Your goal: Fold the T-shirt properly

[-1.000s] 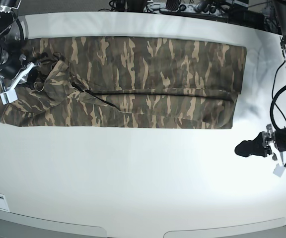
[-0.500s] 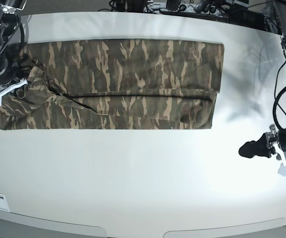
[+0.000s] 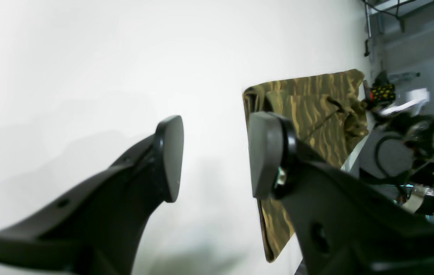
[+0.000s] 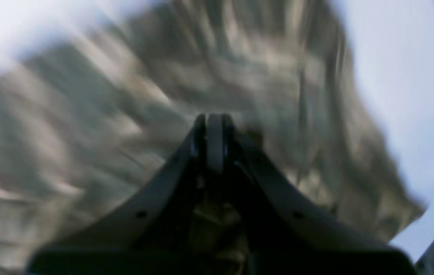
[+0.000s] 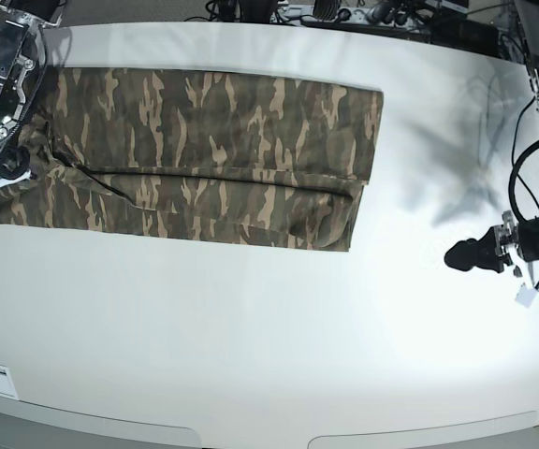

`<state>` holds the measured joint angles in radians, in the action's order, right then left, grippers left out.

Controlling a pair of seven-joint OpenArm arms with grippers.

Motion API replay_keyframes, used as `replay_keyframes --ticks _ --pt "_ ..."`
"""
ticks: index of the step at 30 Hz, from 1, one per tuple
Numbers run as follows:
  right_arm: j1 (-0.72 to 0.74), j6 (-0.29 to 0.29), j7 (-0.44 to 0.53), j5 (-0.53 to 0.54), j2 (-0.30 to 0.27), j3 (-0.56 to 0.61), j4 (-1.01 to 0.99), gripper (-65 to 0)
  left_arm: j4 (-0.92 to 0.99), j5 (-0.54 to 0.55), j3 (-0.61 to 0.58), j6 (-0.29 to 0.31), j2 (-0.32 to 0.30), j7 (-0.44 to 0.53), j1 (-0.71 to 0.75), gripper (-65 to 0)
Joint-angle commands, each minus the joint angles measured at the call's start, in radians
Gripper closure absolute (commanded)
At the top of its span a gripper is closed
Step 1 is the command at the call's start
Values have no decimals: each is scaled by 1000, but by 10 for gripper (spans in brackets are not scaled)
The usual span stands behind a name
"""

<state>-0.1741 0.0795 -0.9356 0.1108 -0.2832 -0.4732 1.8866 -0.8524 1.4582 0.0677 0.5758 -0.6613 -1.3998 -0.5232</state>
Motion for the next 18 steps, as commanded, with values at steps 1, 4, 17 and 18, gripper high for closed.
replay_keyframes --ticks 1,4,17,18 --pt "6 -15 21 -9 -21 -5 51 -60 -12 25 10 -15 -17 4 -26 -297" --pt "1 -75 16 -14 -47 -5 129 -157 -12 25 10 -34 -18 4 -23 -297" --pt "-68 -76 -19 -76 -183 -16 161 -172 -32 25 -136 -25 -7 4 -2 -297" --pt "-70 -76 -19 -81 -183 -21 161 -172 -32 25 -169 -22 -7 4 -5 -297"
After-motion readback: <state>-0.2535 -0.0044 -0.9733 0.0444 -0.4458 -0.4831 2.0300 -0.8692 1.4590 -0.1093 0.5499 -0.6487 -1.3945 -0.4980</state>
